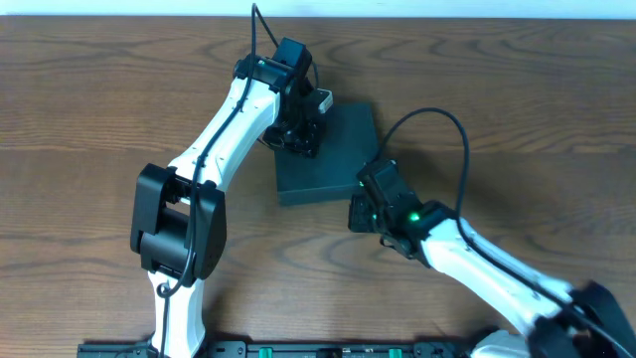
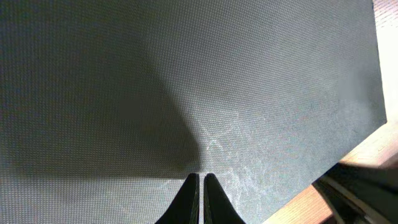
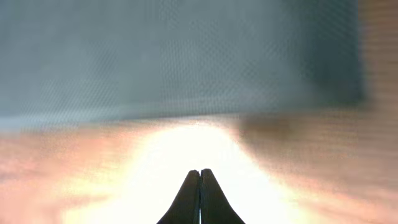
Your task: Pack container
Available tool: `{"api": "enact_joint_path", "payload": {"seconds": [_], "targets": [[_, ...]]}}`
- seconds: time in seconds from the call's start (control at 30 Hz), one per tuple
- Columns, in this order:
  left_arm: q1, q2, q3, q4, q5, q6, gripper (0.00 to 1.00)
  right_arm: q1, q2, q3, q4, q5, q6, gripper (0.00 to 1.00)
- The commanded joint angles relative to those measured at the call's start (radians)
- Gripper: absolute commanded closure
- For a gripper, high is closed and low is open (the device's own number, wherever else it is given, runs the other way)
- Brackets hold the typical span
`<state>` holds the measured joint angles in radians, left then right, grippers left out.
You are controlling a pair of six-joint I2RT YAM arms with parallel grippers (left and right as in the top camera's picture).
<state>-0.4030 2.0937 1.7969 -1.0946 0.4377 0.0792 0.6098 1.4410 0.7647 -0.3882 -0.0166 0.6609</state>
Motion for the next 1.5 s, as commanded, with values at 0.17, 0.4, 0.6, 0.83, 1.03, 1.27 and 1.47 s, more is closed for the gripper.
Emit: {"api": "enact_joint_path", "payload": {"seconds": [0.17, 0.4, 0.6, 0.83, 1.03, 1.27, 1.47], "targets": [[0.033, -0.071, 0.052, -0.005, 0.000, -0.005, 0.94, -0.098, -0.288, 0.134, -0.094, 0.163, -0.075, 0.98], [0.263, -0.163, 0.025, 0.024, -0.109, -0.114, 0.94, -0.289, -0.209, 0.130, -0.154, 0.036, -0.071, 0.99], [0.351, -0.070, -0.153, 0.180, -0.027, -0.224, 0.94, -0.317, -0.043, 0.130, -0.128, -0.042, -0.071, 0.98], [0.337, 0.044, -0.177, 0.337, 0.116, -0.286, 0.94, -0.317, 0.027, 0.130, -0.038, -0.068, -0.055, 0.98], [0.303, 0.071, -0.177, 0.464, 0.218, -0.320, 0.94, -0.317, 0.037, 0.130, -0.036, -0.093, -0.056, 0.99], [0.245, 0.071, -0.177, 0.505, 0.218, -0.320, 0.94, -0.317, 0.037, 0.130, -0.037, -0.093, -0.056, 0.99], [0.241, 0.070, -0.174, 0.496, 0.189, -0.325, 0.94, -0.317, 0.037, 0.130, -0.061, -0.085, -0.057, 0.98]]}}
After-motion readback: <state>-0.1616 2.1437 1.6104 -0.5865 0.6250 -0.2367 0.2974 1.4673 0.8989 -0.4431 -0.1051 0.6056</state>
